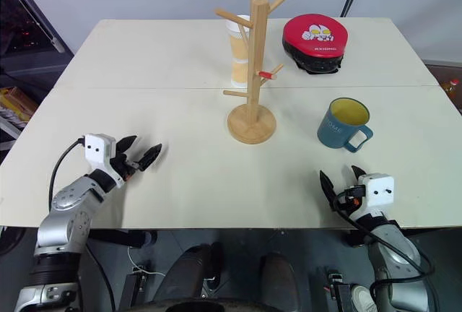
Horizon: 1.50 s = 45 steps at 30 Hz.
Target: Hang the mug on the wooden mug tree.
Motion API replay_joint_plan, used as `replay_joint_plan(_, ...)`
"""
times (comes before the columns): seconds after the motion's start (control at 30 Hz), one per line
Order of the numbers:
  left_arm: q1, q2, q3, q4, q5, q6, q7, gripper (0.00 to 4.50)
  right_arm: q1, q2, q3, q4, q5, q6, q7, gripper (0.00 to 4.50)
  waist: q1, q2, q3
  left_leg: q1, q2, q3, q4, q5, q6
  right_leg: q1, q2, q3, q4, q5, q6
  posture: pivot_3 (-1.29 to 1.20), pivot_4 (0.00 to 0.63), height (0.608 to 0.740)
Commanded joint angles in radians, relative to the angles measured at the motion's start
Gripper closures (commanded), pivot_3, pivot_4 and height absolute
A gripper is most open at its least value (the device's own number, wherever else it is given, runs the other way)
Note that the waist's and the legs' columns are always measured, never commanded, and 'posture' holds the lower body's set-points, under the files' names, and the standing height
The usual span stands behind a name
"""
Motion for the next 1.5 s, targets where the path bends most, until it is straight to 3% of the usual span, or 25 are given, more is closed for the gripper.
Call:
replay_joint_plan(0.03, -0.017, 0.0, -0.005, -0.013, 0.001, -0.012, -0.009, 0.0, -0.001, 0.0, -0.023, -0.012, 0.011, -0.011, 0.001, 0.07, 0.0, 0.0, 0.0, 0.0, 0.0, 0.0, 0.0, 0.0, 0.0, 0.0, 0.0, 0.0, 0.0, 0.0, 0.0, 0.0, 0.15, 0.74)
replay_joint_plan(0.37, -0.017, -0.001, -0.013, -0.02, -0.002, -0.004, -0.02, 0.0, -0.026, -0.004, -0.028, 0.065, 0.006, -0.059, 0.026, 0.07, 0.0, 0.0, 0.0, 0.0, 0.0, 0.0, 0.0, 0.0, 0.0, 0.0, 0.0, 0.0, 0.0, 0.0, 0.0, 0.0, 0.15, 0.74)
replay_joint_plan(0.53, 0.005, 0.019, -0.103, -0.106, -0.012, -0.008, -0.137, 0.0, -0.028, 0.008, -0.029, 0.077, -0.001, -0.093, 0.018, 0.07, 0.0, -0.001, 0.0, 0.0, 0.0, 0.0, 0.0, 0.0, 0.0, 0.0, 0.0, 0.0, 0.0, 0.0, 0.0, 0.0, 0.15, 0.74)
replay_joint_plan(0.67, 0.018, 0.034, -0.258, -0.239, -0.034, 0.017, -0.28, 0.0, -0.029, 0.044, -0.058, 0.056, -0.031, -0.138, -0.068, 0.07, 0.001, 0.001, -0.001, 0.0, 0.0, 0.0, 0.0, 0.0, 0.0, 0.0, 0.0, 0.0, -0.001, 0.0, -0.001, 0.0, 0.15, 0.74)
replay_joint_plan(0.8, -0.033, 0.002, -0.343, -0.28, -0.045, 0.051, -0.311, 0.0, -0.063, 0.076, -0.107, 0.054, -0.083, -0.164, -0.211, 0.07, -0.001, 0.002, -0.001, 0.0, 0.0, 0.0, 0.0, 0.0, 0.0, 0.0, 0.0, 0.001, -0.001, -0.002, -0.004, 0.0, 0.15, 0.74)
replay_joint_plan(0.97, -0.099, -0.037, -0.396, -0.285, -0.045, 0.063, -0.328, 0.0, -0.102, 0.089, -0.114, 0.094, -0.122, -0.199, -0.275, 0.07, -0.002, 0.002, -0.001, 0.0, 0.0, 0.0, 0.0, 0.001, 0.002, 0.0, 0.0, 0.001, -0.001, -0.001, -0.004, 0.0, 0.15, 0.74)
replay_joint_plan(1.5, -0.128, -0.036, -0.41, -0.313, -0.05, 0.062, -0.34, 0.0, -0.238, 0.078, -0.075, 0.265, -0.159, -0.275, -0.284, 0.07, -0.002, 0.002, -0.001, 0.0, 0.0, 0.001, 0.0, 0.002, 0.003, 0.004, 0.002, 0.001, 0.001, 0.0, -0.001, 0.0, 0.15, 0.74)
